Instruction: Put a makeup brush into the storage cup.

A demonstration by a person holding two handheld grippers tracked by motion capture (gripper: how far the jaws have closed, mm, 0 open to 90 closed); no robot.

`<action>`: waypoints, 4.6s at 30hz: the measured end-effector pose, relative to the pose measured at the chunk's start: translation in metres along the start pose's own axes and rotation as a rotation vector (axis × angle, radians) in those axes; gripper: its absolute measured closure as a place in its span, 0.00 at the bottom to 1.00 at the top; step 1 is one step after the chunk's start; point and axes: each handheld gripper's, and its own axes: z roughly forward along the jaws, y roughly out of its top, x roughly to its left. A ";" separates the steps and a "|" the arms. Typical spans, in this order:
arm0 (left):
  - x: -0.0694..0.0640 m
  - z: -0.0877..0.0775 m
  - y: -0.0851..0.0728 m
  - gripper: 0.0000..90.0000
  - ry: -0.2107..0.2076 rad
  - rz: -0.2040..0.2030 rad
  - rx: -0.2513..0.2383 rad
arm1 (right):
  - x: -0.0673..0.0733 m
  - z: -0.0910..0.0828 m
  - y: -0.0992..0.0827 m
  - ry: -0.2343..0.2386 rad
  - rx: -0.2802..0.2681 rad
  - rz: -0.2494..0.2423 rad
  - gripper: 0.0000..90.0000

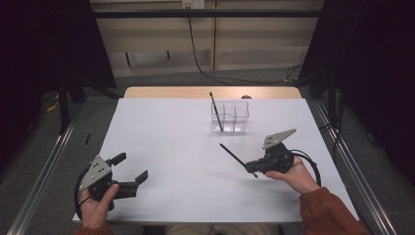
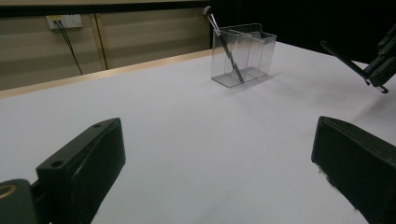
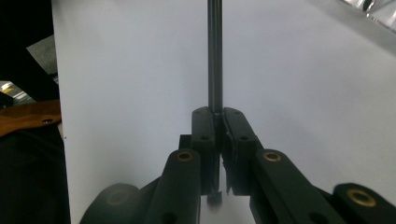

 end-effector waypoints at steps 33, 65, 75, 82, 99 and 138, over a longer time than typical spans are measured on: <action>-0.022 0.024 0.027 0.03 -0.127 0.075 0.020 | 0.031 0.020 0.056 0.074 0.126 -0.210 0.93; -0.051 0.065 0.054 0.03 -0.372 0.155 0.207 | 0.044 0.043 0.083 0.121 0.359 -0.341 0.93; -0.059 0.079 0.065 0.03 -0.413 0.230 0.306 | 0.050 0.051 0.087 0.123 0.410 -0.381 0.93; -0.065 0.091 0.069 0.03 -0.477 0.276 0.388 | 0.052 0.054 0.091 0.120 0.429 -0.383 0.93; -0.077 0.115 0.068 0.05 -0.537 0.375 0.548 | 0.053 0.061 0.094 0.122 0.480 -0.420 0.93; -0.087 0.140 0.071 0.86 -0.585 0.391 0.763 | 0.060 0.067 0.097 0.129 0.498 -0.460 0.93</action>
